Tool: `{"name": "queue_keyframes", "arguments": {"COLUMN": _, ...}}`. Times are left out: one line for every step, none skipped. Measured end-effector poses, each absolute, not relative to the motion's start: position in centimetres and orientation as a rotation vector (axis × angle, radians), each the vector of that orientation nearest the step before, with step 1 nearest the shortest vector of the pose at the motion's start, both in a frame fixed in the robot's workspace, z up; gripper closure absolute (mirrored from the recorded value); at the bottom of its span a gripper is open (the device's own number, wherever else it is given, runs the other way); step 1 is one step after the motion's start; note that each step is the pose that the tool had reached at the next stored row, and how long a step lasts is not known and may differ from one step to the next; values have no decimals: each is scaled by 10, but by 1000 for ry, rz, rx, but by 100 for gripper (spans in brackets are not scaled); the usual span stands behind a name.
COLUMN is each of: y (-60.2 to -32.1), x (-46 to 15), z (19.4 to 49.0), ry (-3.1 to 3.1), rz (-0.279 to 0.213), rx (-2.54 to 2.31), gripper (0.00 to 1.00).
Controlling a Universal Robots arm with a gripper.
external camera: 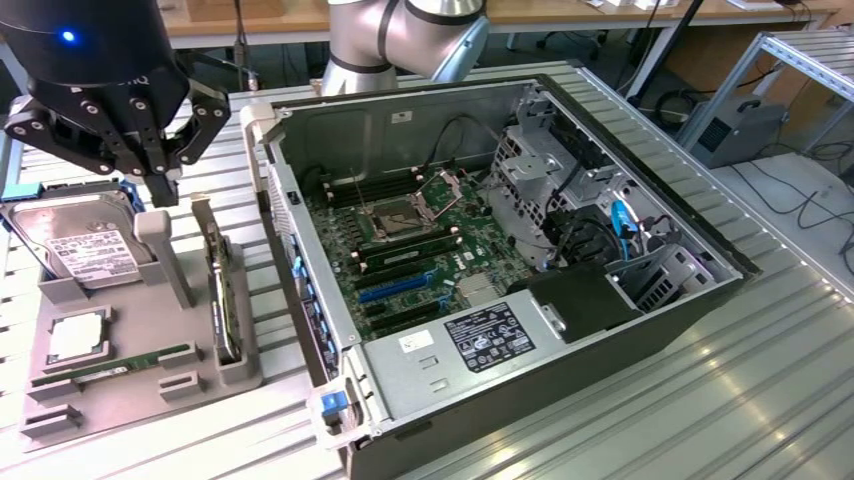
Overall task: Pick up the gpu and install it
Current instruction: 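Reach for the gpu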
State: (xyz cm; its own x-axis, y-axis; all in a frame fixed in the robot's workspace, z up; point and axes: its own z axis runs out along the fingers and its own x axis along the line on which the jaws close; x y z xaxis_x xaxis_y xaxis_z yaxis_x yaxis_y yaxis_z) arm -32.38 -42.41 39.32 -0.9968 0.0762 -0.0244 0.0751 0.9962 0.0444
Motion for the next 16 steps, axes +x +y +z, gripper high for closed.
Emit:
{"name": "queue_keyframes", "arguments": {"y": -425, "x": -324, "z": 393, "ry": 3113, "rz": 68, "rx": 118, "gripper": 89}}
{"name": "queue_keyframes", "arguments": {"y": -425, "x": -324, "z": 393, "ry": 3112, "rz": 68, "rx": 118, "gripper": 89}}
{"name": "queue_keyframes", "arguments": {"y": -426, "x": -324, "z": 393, "ry": 3113, "rz": 68, "rx": 118, "gripper": 89}}
{"name": "queue_keyframes", "arguments": {"y": -427, "x": -324, "z": 393, "ry": 3113, "rz": 68, "rx": 118, "gripper": 89}}
{"name": "queue_keyframes", "arguments": {"y": -428, "x": -324, "z": 393, "ry": 3112, "rz": 68, "rx": 118, "gripper": 89}}
{"name": "queue_keyframes", "arguments": {"y": -429, "x": -324, "z": 393, "ry": 3113, "rz": 68, "rx": 118, "gripper": 89}}
{"name": "queue_keyframes", "arguments": {"y": -429, "x": -324, "z": 393, "ry": 3113, "rz": 68, "rx": 118, "gripper": 89}}
{"name": "queue_keyframes", "arguments": {"y": -429, "x": -324, "z": 393, "ry": 3113, "rz": 68, "rx": 118, "gripper": 89}}
{"name": "queue_keyframes", "arguments": {"y": -430, "x": -324, "z": 393, "ry": 3113, "rz": 68, "rx": 118, "gripper": 89}}
{"name": "queue_keyframes", "arguments": {"y": -431, "x": -324, "z": 393, "ry": 3113, "rz": 68, "rx": 118, "gripper": 89}}
{"name": "queue_keyframes", "arguments": {"y": -432, "x": -324, "z": 393, "ry": 3113, "rz": 68, "rx": 118, "gripper": 89}}
{"name": "queue_keyframes", "arguments": {"y": -432, "x": -324, "z": 393, "ry": 3113, "rz": 68, "rx": 118, "gripper": 89}}
{"name": "queue_keyframes", "arguments": {"y": -433, "x": -324, "z": 393, "ry": 3112, "rz": 68, "rx": 118, "gripper": 89}}
{"name": "queue_keyframes", "arguments": {"y": -433, "x": -324, "z": 393, "ry": 3112, "rz": 68, "rx": 118, "gripper": 89}}
{"name": "queue_keyframes", "arguments": {"y": -434, "x": -324, "z": 393, "ry": 3113, "rz": 68, "rx": 118, "gripper": 89}}
{"name": "queue_keyframes", "arguments": {"y": -434, "x": -324, "z": 393, "ry": 3112, "rz": 68, "rx": 118, "gripper": 89}}
